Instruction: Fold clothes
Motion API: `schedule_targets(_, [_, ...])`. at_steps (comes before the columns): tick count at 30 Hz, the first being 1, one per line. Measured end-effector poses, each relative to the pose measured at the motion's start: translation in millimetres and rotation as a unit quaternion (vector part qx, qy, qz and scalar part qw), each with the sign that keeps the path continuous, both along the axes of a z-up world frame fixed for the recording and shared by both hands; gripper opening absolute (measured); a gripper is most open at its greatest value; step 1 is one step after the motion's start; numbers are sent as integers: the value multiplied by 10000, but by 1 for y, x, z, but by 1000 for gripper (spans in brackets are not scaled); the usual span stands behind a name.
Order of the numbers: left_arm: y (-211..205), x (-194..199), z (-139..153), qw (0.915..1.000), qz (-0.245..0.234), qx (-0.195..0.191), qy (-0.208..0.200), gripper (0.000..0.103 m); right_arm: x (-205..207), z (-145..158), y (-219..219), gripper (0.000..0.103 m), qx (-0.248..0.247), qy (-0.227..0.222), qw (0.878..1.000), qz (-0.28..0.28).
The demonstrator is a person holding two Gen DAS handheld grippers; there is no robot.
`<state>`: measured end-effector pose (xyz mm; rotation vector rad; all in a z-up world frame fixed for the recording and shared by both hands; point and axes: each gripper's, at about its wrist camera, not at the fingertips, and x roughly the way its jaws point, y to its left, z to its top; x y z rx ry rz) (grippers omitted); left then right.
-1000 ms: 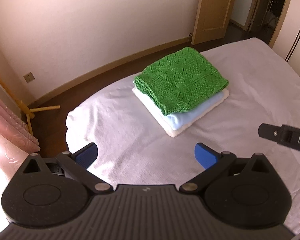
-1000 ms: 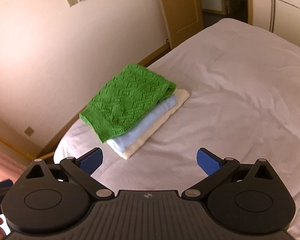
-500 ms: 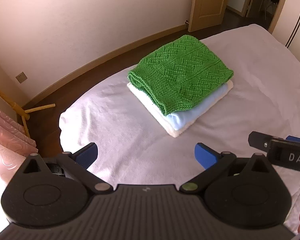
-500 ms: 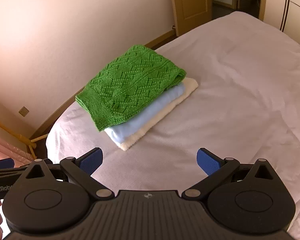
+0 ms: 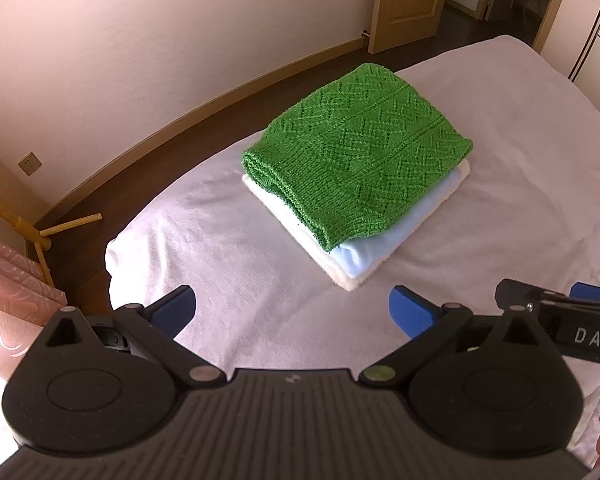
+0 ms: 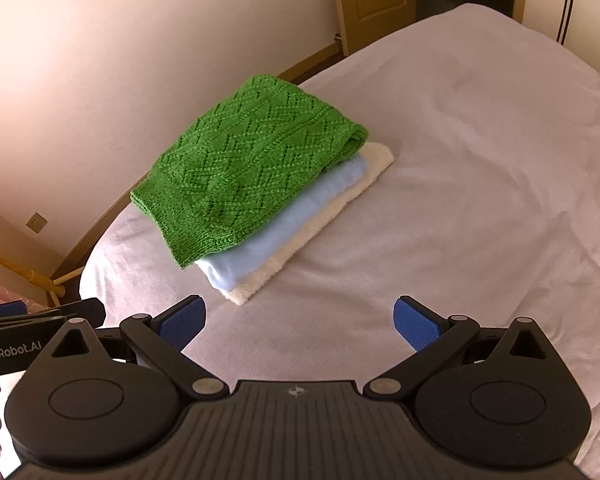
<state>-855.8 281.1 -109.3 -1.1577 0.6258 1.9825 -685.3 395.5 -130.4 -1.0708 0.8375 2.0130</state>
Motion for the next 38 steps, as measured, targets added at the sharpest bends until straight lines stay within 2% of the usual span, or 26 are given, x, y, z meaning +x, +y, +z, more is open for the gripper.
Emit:
schedule_targets(21, [29,-20,-19,9997,-126,-159,-143,102,-21,-17,17,103,-64,-150,9998,-101])
schedule_targets(38, [27,-3,0,9998,-201,-31,12,102,-7,-3,16,103,67,38,9998,-198])
